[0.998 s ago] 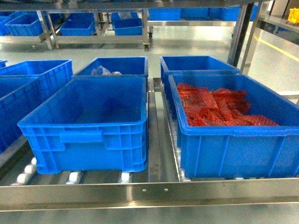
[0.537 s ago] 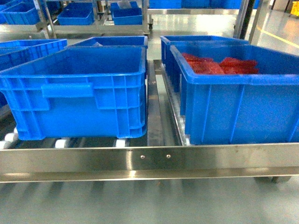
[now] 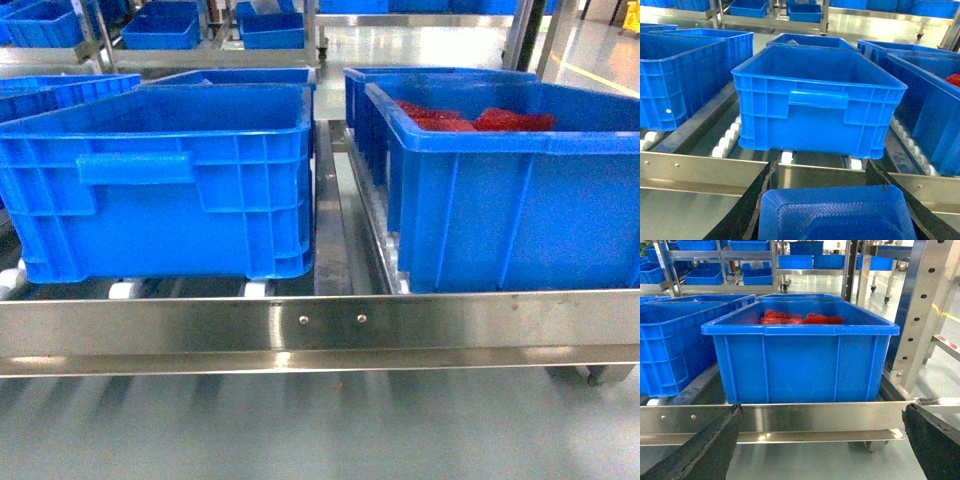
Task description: Pick blue part to blue bin on bottom shelf
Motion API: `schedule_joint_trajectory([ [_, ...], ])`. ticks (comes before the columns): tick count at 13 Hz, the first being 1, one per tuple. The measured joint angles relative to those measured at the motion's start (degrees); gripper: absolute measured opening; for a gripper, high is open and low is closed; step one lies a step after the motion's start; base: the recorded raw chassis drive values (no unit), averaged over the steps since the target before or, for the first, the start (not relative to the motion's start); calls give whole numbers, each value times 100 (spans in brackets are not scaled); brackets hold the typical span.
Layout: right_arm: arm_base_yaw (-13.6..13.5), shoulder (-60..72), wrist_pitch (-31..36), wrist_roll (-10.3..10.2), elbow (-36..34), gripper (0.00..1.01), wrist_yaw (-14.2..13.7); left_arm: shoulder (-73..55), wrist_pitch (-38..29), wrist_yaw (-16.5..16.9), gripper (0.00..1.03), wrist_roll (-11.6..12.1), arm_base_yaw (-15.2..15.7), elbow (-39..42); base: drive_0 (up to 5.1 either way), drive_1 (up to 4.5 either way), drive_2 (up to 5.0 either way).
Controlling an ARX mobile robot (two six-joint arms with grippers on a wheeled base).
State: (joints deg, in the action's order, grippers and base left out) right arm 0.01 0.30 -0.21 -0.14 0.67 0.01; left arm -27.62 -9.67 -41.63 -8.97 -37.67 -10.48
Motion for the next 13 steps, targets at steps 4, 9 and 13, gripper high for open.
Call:
schedule_joint_trajectory([
  [4, 0, 0, -2, 0, 0, 98, 2, -2, -2, 0, 43, 0, 0, 0, -498, 248, 248],
  [9, 0, 0, -13, 0, 0, 98, 2, -2, 0, 4, 43, 0, 0, 0, -498, 248, 248],
  [13, 2, 0, -9, 0, 0, 98, 0, -2, -2, 4, 43, 0, 0, 0, -498, 248, 248],
])
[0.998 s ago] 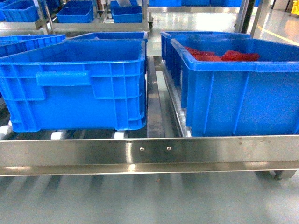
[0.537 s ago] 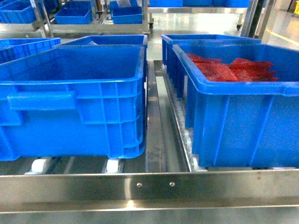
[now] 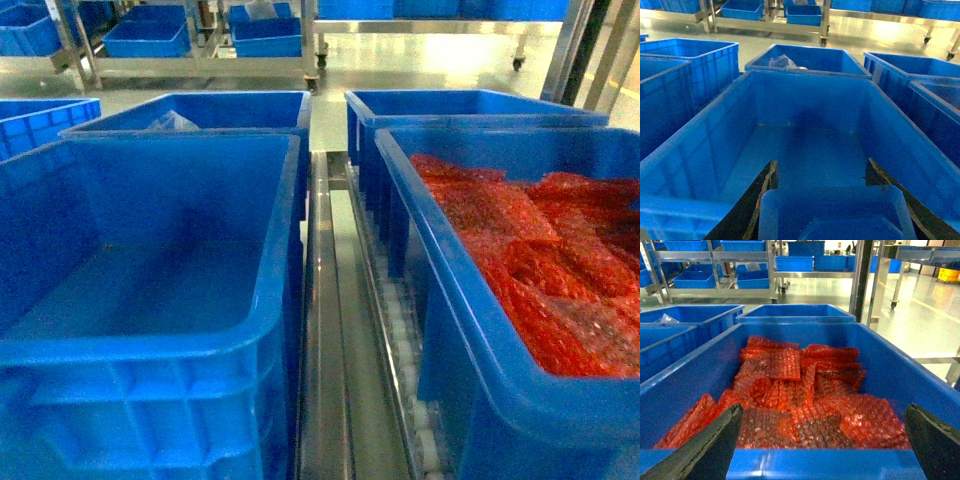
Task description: Pick blue part to blue bin on bottom shelf
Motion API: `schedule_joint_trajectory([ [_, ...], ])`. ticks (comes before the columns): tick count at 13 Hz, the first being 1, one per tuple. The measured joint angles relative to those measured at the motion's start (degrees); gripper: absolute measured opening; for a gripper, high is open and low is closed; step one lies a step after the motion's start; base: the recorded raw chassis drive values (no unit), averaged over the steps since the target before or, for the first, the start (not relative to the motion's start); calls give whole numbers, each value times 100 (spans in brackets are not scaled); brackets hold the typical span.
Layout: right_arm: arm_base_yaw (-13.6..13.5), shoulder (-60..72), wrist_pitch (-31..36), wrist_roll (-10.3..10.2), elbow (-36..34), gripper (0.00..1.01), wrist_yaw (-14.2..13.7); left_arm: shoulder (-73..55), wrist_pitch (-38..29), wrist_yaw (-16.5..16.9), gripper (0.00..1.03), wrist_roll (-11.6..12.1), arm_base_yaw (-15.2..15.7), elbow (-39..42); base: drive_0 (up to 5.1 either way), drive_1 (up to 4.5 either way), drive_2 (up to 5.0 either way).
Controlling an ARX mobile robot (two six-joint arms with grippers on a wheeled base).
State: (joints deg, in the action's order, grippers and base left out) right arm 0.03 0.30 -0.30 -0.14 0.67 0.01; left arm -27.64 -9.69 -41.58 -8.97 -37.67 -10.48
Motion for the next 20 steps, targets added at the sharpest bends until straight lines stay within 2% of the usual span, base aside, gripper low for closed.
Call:
schedule_joint_trajectory([
  [20, -2, 0, 0, 0, 0, 98, 2, -11, 2, 0, 43, 0, 0, 0, -498, 248, 248],
])
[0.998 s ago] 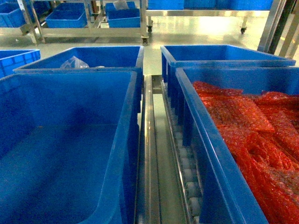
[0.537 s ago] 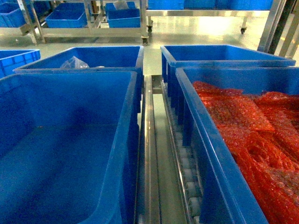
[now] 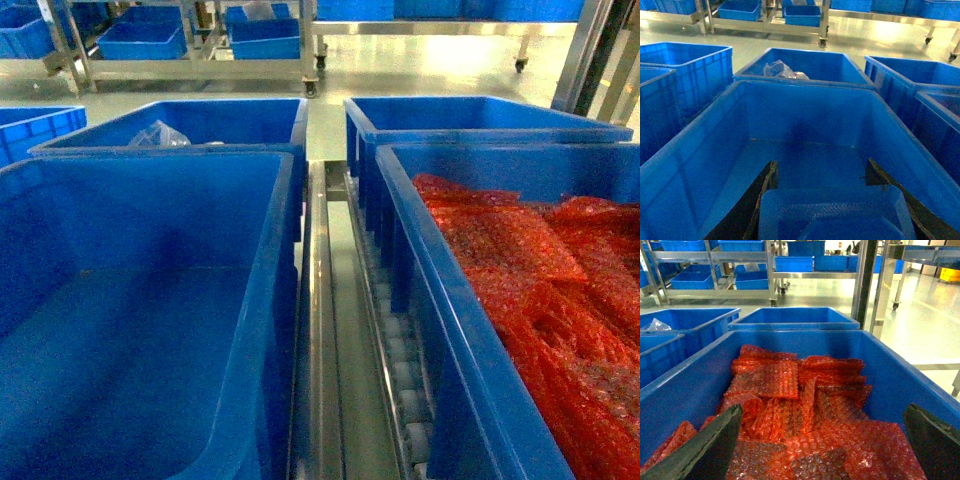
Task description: Pick blue part to blue bin on bottom shelf
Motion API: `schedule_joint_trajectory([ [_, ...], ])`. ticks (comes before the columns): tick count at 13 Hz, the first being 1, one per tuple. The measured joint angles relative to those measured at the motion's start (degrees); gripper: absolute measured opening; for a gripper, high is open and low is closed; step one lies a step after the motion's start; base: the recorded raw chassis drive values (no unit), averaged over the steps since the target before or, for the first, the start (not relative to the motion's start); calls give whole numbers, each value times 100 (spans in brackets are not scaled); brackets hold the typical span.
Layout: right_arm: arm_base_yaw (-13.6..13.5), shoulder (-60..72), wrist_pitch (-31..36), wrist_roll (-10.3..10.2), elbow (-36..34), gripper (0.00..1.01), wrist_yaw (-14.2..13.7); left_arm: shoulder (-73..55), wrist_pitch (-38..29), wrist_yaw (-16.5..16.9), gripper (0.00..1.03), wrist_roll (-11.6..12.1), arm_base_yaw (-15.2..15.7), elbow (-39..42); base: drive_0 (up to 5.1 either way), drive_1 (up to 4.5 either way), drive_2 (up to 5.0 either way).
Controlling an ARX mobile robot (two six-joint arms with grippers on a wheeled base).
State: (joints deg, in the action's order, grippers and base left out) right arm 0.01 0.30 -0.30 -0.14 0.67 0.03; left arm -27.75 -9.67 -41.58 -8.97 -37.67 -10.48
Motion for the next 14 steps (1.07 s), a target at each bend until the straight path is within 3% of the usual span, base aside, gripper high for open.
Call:
schedule_joint_trajectory([
  [7, 0, 0, 0, 0, 0, 98, -2, 0, 0, 0, 43, 0, 0, 0, -498, 248, 248],
  [14, 0, 0, 0, 0, 0, 98, 0, 0, 0, 0, 43, 0, 0, 0, 0, 0, 0],
])
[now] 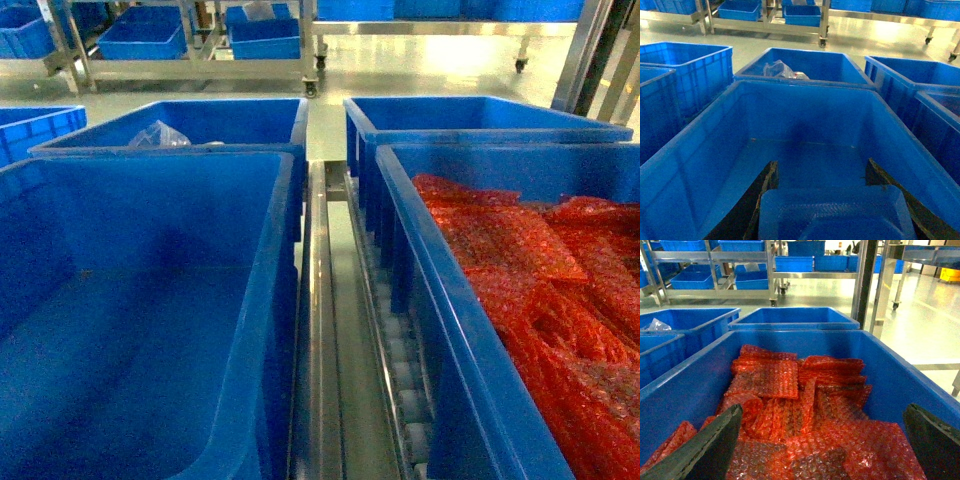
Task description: Pick blue part to blue bin on bottom shelf
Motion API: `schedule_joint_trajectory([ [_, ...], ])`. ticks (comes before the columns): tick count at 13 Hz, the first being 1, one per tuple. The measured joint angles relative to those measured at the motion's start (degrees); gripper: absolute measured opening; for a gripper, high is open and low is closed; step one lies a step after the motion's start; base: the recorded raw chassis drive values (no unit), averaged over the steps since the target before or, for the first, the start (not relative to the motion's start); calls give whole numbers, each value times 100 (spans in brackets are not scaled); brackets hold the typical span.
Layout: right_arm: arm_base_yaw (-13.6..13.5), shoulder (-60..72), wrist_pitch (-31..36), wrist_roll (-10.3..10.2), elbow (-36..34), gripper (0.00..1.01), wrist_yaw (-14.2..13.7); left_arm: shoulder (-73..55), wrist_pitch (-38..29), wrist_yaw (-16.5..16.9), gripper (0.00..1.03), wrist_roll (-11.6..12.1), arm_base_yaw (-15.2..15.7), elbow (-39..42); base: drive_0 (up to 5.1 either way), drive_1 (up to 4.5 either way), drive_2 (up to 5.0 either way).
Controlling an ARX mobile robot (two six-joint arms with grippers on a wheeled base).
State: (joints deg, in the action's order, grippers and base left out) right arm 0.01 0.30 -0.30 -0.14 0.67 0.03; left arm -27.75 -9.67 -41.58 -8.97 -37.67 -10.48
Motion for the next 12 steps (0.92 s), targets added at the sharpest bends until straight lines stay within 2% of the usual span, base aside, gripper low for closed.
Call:
schedule_joint_trajectory([
  [5, 0, 0, 0, 0, 0, 98, 0, 0, 0, 0, 43, 0, 0, 0, 0, 0, 0],
  [6, 0, 0, -2, 0, 0, 98, -2, -166, -177, -85, 43, -42, -94, 0, 0, 0, 0],
  [7, 0, 0, 0, -2, 0, 98, 0, -826, -791, 166, 43, -72, -74, -79, 0, 0, 0],
  [9, 0, 0, 0, 0, 0, 98, 0, -2841, -2450, 1110, 43, -203, 833, -612, 0, 0, 0],
  [10, 0, 0, 0, 0, 0, 98, 0, -4061, -3224, 1309, 45, -334, 1316, -1174, 0, 0, 0],
  [11, 0, 0, 2, 0, 0, 98, 0, -4732, -3272, 1185, 57, -358, 1473, -1558, 0, 0, 0],
  [12, 0, 0, 0, 0, 0, 98, 0, -5097, -3191, 1176, 70, -411, 1486, -1572, 0, 0, 0],
])
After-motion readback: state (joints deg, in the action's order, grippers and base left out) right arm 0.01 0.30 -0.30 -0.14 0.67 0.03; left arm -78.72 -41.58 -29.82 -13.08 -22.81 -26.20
